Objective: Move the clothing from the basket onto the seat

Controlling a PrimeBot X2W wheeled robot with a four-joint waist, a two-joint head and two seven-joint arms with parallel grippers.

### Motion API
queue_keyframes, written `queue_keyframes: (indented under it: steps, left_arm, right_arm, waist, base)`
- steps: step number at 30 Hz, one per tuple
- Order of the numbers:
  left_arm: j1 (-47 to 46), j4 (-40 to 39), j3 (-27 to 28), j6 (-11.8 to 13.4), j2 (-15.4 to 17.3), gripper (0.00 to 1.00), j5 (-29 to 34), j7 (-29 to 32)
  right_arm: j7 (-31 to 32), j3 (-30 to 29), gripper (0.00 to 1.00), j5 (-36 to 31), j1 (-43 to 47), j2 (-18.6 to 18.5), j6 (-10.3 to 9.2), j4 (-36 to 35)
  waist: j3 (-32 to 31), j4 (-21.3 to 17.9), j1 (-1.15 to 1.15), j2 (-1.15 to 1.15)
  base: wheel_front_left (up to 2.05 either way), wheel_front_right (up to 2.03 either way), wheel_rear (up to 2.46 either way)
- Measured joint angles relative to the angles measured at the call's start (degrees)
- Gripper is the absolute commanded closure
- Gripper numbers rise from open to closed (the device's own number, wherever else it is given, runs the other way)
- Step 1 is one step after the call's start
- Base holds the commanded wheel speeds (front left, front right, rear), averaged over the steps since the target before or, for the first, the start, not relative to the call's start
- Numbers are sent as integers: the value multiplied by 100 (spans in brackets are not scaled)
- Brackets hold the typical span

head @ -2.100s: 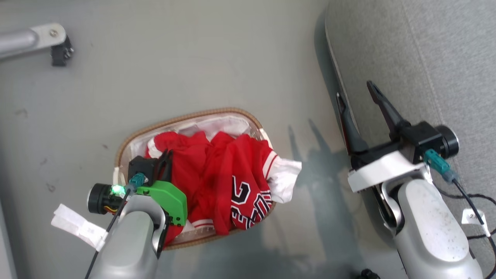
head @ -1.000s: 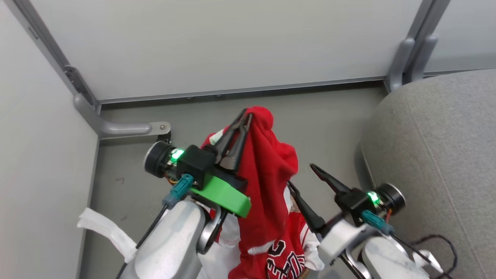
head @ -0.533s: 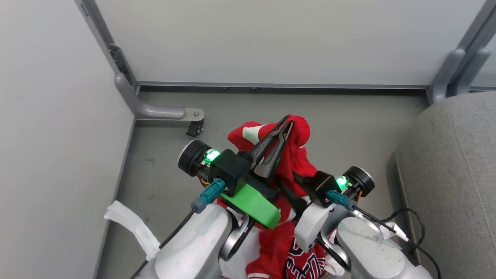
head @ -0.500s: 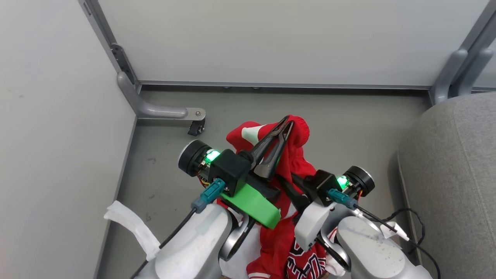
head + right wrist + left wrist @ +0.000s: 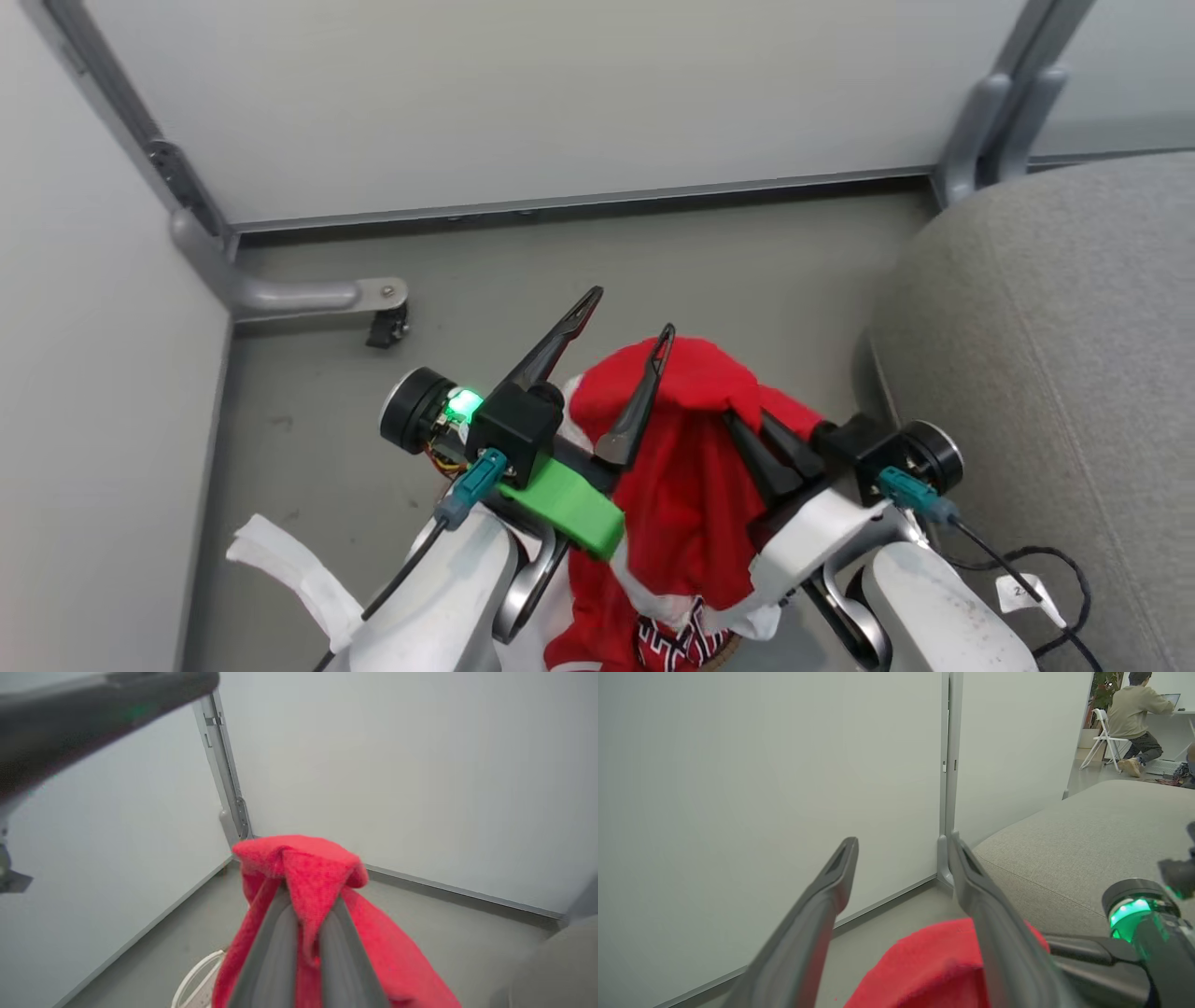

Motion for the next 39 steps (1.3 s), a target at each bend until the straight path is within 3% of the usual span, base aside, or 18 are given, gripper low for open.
queue_keyframes:
  steps: [6, 20, 25, 30, 39]
  left_arm:
    - [402, -57, 274, -147, -2, 0, 285, 0]
    - [610, -245, 253, -252, -12, 0, 464, 0]
    - [432, -280, -44, -256, 68, 0, 481, 0]
    - [113, -275, -341, -256, 247, 0, 475, 0]
    - [-515, -177, -717, -257, 586, 0, 445, 0]
  right_arm:
    - [0, -333, 100, 27, 202, 16, 0, -466]
    - [0, -823, 100, -79, 73, 10, 0, -808]
    - [0, -1133, 100, -174, -469, -210, 0, -925]
    - [0, -1648, 100, -434, -1365, -713, 0, -971]
    - [-1, -2689, 100, -837, -3005, -1550, 0, -537]
  waist:
    - [43, -908, 0, 0]
    - [276, -2705, 0, 0]
    - [596, -3021, 0, 0]
    - [1067, -3185, 0, 0]
    - [2100, -3097, 0, 0]
  base:
    - [0, 0, 0]
    - [0, 0, 0]
    - [0, 0, 0]
    - [0, 0, 0]
    - [0, 0, 0]
